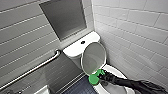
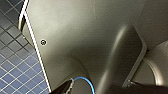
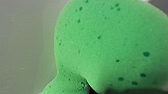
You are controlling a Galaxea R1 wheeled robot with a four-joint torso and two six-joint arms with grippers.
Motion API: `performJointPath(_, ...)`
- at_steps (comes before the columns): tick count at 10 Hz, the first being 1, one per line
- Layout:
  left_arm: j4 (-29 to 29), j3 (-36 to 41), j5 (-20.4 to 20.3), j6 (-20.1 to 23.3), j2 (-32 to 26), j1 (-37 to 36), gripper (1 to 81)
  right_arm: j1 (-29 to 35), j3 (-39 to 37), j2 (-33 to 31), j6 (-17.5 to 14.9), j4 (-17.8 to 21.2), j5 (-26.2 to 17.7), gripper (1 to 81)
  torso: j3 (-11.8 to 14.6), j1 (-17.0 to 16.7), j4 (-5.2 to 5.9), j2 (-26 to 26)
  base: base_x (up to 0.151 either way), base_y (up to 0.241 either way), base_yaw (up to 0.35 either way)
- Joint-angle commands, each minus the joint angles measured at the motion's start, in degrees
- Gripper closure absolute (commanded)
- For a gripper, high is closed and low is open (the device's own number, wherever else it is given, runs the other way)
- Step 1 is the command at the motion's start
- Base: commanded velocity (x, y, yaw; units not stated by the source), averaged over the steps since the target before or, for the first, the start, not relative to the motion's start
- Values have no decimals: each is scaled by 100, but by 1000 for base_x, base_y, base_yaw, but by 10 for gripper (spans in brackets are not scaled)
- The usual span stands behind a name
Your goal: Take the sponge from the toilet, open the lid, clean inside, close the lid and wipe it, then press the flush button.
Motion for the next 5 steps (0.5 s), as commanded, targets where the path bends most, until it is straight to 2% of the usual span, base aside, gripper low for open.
performJointPath(1,12,-6,444,12,-106,42,10,453,2124,-533,41,-231,-962,811,0,0,0,0,0,0,0)
performJointPath(3,12,-6,444,12,-106,42,10,436,2618,-886,41,-240,-1164,811,0,0,0,0,0,0,0)
performJointPath(5,12,-6,444,12,-115,33,10,287,2715,-1044,50,-266,-1173,811,-2,0,0,0,0,0,0)
